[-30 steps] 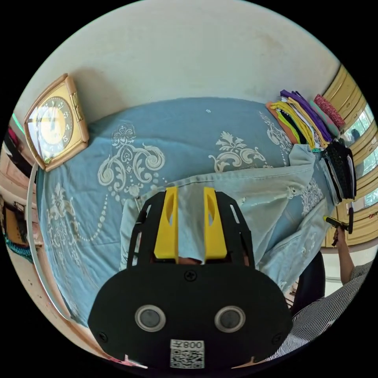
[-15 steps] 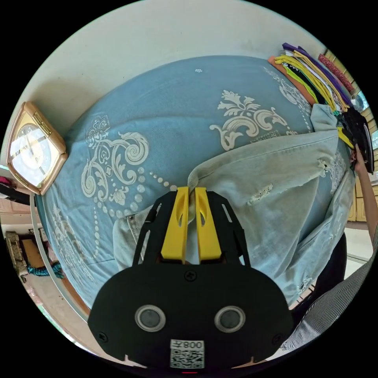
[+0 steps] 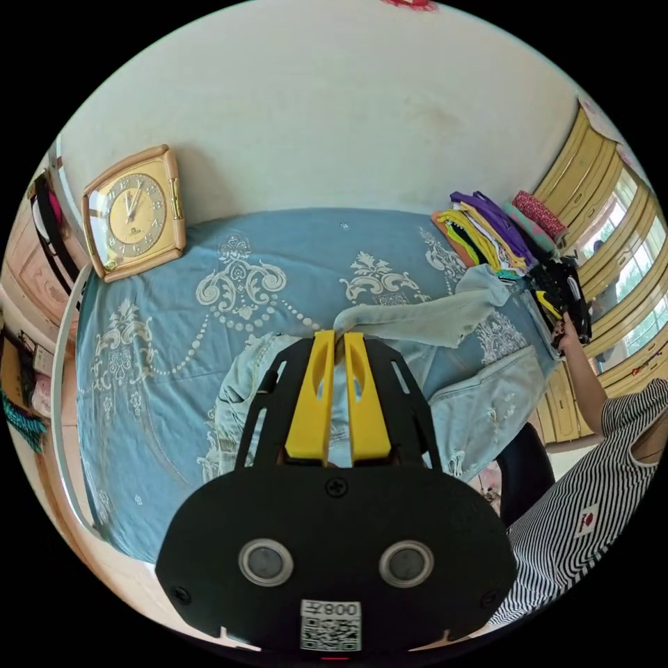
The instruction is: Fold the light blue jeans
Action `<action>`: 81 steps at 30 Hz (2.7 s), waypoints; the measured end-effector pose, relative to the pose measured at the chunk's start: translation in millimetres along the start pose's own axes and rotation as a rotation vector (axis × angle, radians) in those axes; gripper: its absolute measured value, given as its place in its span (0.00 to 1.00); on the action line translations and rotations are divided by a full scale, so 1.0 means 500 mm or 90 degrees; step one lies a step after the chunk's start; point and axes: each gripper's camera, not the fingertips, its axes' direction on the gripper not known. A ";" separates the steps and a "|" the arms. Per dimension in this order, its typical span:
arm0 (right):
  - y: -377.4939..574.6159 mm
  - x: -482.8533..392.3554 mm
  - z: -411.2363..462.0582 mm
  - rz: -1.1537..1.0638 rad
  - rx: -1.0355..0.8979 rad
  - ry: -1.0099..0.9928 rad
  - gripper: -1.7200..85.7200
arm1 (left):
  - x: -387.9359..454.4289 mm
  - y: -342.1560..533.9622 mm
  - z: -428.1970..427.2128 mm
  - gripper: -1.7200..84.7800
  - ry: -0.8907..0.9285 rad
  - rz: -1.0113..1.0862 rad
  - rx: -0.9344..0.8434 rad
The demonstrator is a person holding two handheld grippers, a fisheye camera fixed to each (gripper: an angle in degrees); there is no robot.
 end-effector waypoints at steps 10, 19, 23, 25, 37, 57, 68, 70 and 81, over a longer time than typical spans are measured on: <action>-0.012 -0.158 0.173 -0.165 -0.120 0.169 0.11 | -0.089 0.152 -0.044 0.04 0.041 -0.065 -0.007; -0.080 -0.237 0.404 -0.344 -0.277 0.375 0.11 | -0.171 0.216 -0.010 0.04 0.057 -0.096 -0.013; -0.090 -0.229 0.461 -0.331 -0.326 0.427 0.05 | -0.200 0.241 0.001 0.04 0.056 -0.102 -0.015; -0.091 -0.227 0.460 -0.310 -0.349 0.406 0.04 | -0.210 0.253 0.000 0.04 0.054 -0.103 -0.013; -0.079 -0.372 0.014 -0.229 -0.077 0.068 0.03 | -0.302 0.388 -0.087 0.04 0.092 -0.147 0.093; -0.158 -0.259 0.428 -0.040 -0.169 0.274 0.03 | -0.412 0.398 0.203 0.10 0.041 -0.159 0.043; 0.091 -0.782 1.004 -0.401 -0.450 -0.029 0.06 | -0.556 0.766 0.326 0.11 0.065 -0.403 -0.001; 0.121 -0.889 1.113 -0.450 -0.478 -0.056 0.08 | -0.565 0.771 0.364 0.11 0.083 -0.406 -0.002; 0.329 -1.339 1.568 -0.627 -0.603 -0.065 0.10 | -0.308 0.848 0.457 0.05 0.040 -0.192 0.054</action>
